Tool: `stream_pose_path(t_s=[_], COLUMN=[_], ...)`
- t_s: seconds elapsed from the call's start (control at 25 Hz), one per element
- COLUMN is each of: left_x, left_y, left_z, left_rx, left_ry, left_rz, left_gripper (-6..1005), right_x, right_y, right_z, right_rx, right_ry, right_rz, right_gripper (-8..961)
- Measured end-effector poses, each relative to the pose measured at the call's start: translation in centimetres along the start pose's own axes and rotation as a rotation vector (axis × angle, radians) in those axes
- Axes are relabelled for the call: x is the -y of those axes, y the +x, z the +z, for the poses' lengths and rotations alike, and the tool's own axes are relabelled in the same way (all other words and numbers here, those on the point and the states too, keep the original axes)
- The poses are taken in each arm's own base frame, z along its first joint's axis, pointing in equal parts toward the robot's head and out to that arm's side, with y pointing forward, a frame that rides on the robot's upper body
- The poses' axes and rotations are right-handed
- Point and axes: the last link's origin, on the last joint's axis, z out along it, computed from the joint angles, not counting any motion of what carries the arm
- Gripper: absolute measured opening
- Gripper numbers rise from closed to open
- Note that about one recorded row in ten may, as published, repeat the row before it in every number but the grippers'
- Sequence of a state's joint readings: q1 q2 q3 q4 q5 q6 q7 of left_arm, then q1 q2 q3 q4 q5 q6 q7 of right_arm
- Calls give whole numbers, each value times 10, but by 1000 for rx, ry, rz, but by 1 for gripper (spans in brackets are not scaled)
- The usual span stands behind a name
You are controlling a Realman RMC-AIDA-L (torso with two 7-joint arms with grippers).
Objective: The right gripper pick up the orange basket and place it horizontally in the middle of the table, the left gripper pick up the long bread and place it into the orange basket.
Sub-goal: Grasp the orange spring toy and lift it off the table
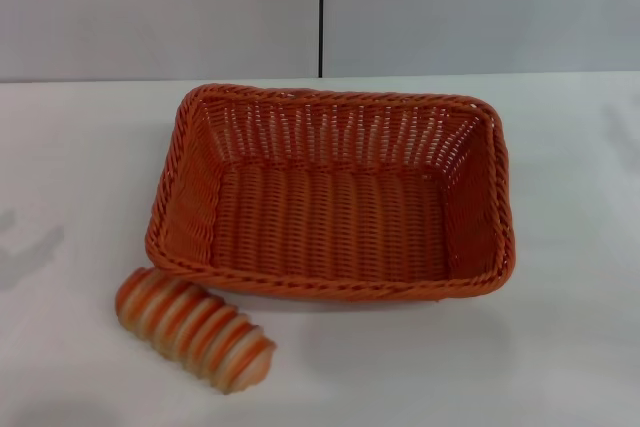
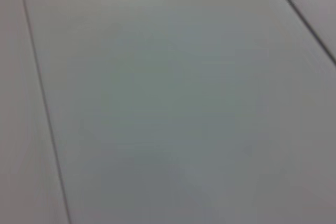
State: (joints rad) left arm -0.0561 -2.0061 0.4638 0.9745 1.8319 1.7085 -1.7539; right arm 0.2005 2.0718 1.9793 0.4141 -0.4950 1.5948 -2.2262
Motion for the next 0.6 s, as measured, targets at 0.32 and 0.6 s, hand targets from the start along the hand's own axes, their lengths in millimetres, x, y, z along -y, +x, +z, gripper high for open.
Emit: stream_pose_path(t_s=[0.32,0.6], left_x=[-6,-6], left_y=[11,9], left_z=[0,13], left_rx=[117,136], left_ry=[-64,-82], left_rz=[98,183], left_gripper=[729,727], right_x=[7,9], right_y=[-2,2], right_z=[-20,-32], right_rx=[6,-12], right_ry=[70,111], right_rz=[-21,-56], right_gripper=[551,551])
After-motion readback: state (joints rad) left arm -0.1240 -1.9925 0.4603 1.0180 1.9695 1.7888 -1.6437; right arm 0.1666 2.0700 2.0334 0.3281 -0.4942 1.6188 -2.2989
